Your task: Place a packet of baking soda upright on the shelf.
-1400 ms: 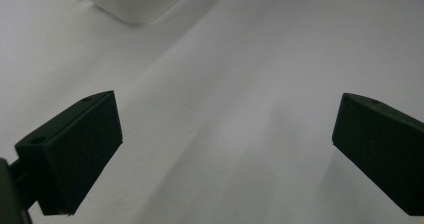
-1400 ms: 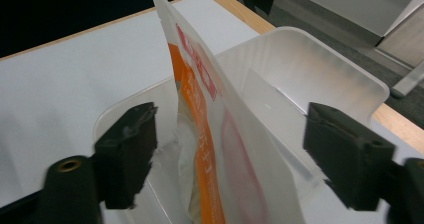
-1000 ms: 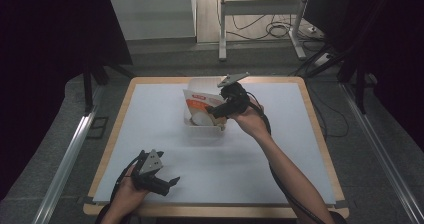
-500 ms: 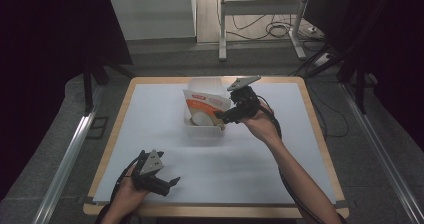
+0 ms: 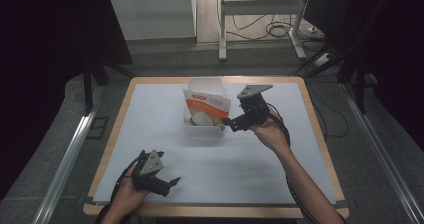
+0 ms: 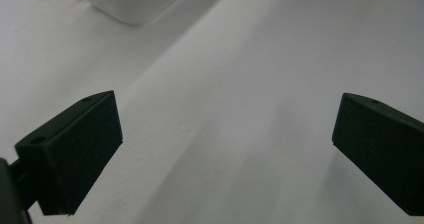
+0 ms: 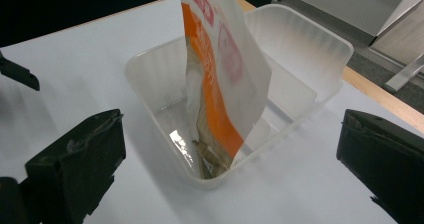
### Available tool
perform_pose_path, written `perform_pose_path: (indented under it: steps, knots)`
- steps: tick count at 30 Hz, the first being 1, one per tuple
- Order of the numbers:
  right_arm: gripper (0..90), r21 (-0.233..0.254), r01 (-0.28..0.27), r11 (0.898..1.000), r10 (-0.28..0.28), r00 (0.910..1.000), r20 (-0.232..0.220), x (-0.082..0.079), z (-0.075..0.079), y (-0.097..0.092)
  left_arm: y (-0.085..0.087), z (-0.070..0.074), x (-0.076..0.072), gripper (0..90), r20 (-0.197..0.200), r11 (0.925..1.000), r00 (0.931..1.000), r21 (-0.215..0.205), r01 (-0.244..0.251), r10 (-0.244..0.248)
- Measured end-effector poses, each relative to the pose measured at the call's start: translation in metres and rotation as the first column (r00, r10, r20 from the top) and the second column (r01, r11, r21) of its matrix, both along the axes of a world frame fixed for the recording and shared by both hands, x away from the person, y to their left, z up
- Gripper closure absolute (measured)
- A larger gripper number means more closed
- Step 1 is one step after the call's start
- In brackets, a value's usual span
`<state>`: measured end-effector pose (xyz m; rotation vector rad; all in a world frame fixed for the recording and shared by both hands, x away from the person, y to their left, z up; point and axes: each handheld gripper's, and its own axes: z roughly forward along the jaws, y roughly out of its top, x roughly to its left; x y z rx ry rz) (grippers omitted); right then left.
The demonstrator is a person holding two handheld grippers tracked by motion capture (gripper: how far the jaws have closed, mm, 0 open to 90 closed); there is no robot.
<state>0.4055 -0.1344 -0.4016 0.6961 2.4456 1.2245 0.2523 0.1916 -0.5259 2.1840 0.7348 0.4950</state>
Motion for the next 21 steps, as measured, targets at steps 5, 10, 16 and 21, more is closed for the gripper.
perform_pose_path:
  steps: [5,10,16,21]
  knots:
    - [0.0,0.012,0.008,1.0,-0.008,0.9999,0.007,-0.008,-0.007,-0.01,0.0,0.0,0.0,0.0,0.0,1.0,1.0,0.002,0.001,-0.001]
    - [0.0,-0.016,0.016,1.0,-0.016,0.9998,0.015,-0.013,-0.013,-0.016,0.0,0.001,-0.001,0.0,0.0,1.0,1.0,0.0,0.003,-0.003]
    - [0.0,-0.029,0.008,1.0,-0.008,0.9999,0.013,-0.023,-0.02,-0.02,0.001,0.001,-0.001,0.0,0.003,1.0,1.0,-0.004,0.007,-0.007]
    - [0.0,-0.044,0.004,0.999,-0.003,1.0,0.005,-0.032,-0.028,-0.023,0.001,0.001,-0.002,0.0,0.004,1.0,1.0,-0.005,0.008,-0.008]
